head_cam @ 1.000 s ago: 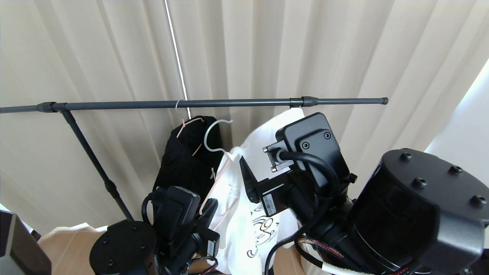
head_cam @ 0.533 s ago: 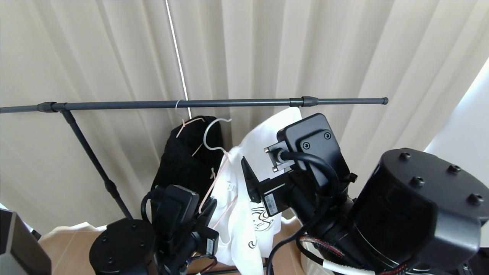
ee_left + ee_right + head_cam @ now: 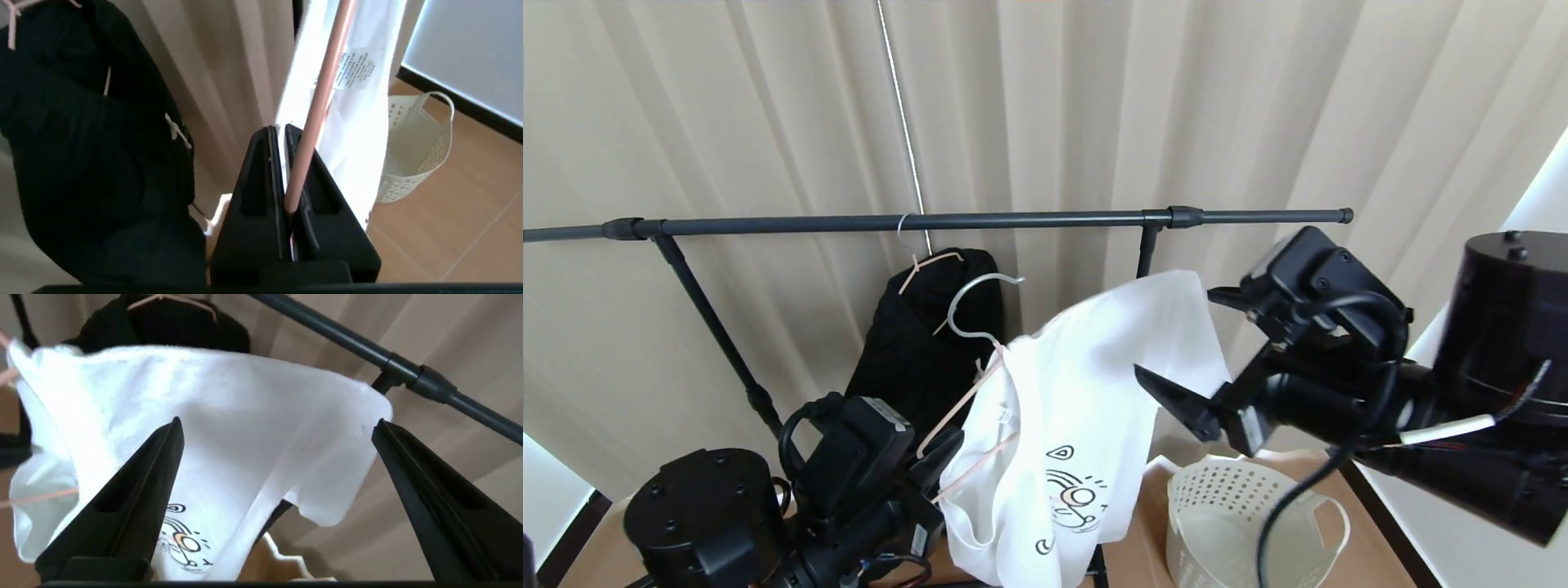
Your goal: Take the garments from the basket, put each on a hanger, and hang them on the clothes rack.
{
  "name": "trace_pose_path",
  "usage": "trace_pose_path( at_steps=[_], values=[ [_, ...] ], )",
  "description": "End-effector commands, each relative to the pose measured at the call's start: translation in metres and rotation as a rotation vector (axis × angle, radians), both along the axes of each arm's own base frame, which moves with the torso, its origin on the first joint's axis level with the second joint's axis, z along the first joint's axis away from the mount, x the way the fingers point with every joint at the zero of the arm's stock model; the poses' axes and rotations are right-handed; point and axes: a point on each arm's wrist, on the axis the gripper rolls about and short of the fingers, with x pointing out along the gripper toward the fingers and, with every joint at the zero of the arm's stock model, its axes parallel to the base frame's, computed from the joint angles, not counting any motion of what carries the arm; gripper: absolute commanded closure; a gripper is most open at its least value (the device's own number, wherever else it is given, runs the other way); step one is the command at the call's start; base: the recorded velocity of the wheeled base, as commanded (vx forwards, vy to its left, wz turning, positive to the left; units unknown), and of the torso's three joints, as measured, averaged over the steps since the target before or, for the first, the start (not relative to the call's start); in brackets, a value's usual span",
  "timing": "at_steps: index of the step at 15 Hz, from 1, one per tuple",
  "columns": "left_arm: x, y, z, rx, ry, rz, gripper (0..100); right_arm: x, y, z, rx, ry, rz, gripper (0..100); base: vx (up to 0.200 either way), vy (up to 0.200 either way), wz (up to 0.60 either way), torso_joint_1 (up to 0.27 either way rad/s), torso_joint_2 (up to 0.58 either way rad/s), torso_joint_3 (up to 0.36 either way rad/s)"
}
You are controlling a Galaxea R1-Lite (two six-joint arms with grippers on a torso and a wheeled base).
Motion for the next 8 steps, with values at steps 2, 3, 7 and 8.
trace_pose_path(
  at_steps=[2, 3, 7, 8],
  values=[
    [0.001, 0.009, 0.0, 0.059, -0.018, -0.026, 100, -0.01, -0.064, 0.04, -0.123, -0.046, 0.13, 0, 0.0, 0.0, 0.0, 0.0, 0.0, 0.0],
    [0.002, 0.012, -0.001, 0.098, -0.023, -0.032, 100, -0.008, -0.07, 0.042, -0.153, -0.03, 0.165, 0, 0.0, 0.0, 0.0, 0.0, 0.0, 0.0],
    [0.018, 0.028, -0.006, 0.22, -0.057, -0.176, 100, -0.001, -0.072, 0.061, -0.245, 0.025, 0.268, 0, 0.0, 0.0, 0.0, 0.0, 0.0, 0.0],
    [0.021, 0.029, -0.005, 0.221, -0.071, -0.203, 100, -0.001, -0.065, 0.061, -0.284, 0.039, 0.313, 0, 0.0, 0.0, 0.0, 0.0, 0.0, 0.0]
  ],
)
